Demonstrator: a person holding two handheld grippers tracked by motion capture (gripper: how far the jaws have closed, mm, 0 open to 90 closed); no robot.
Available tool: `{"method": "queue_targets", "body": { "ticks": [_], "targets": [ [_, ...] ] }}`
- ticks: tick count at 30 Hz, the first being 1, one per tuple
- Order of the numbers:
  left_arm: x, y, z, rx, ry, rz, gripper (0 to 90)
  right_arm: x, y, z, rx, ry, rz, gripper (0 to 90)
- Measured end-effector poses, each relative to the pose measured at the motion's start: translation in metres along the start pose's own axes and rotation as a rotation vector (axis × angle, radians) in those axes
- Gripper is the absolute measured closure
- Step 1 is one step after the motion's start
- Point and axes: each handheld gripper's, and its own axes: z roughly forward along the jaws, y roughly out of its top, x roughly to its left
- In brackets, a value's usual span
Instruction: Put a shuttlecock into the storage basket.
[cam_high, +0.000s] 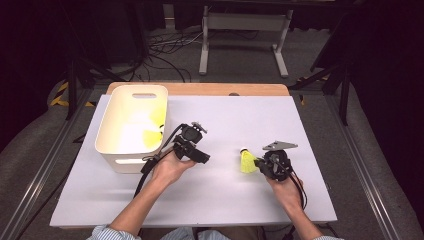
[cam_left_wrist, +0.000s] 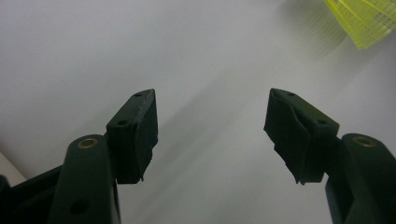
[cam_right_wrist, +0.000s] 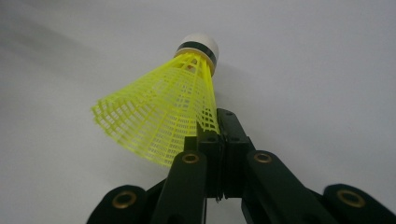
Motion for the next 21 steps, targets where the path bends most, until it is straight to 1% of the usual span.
{"method": "queue_targets", "body": {
  "ticks": [6,8,10,11,13,15,18,21],
  "targets": [
    [0.000,-0.004,-0.004,-0.007,-0.003,0.000,35.0,0.007,0.010,0.001,0.003,0.014,-0.027,89.5],
    [0.000,-0.007,-0.004,-0.011,0.001,0.004,34.9,0.013,0.016,0.002,0.000,0.022,-0.042,89.5],
    [0.002,-0.008,-0.004,-0.010,-0.003,0.004,34.8,0.018,0.021,0.006,0.002,0.033,-0.053,89.5],
    [0.002,-0.008,-0.004,-0.010,-0.003,0.004,34.7,0.018,0.021,0.006,0.002,0.033,-0.053,89.5],
    [0.002,-0.011,-0.004,-0.009,-0.007,0.001,34.4,0.025,0.026,0.010,0.003,0.045,-0.064,89.6],
    [0.002,-0.012,-0.004,-0.011,0.000,-0.001,33.6,0.030,0.029,0.012,0.005,0.052,-0.071,89.6],
    [0.001,-0.014,-0.005,-0.002,0.007,0.009,32.7,0.036,0.035,0.014,0.000,0.061,-0.072,89.7],
    [0.001,-0.016,-0.006,-0.007,0.000,0.004,32.8,0.043,0.039,0.017,0.002,0.069,-0.077,89.7]
  ]
}}
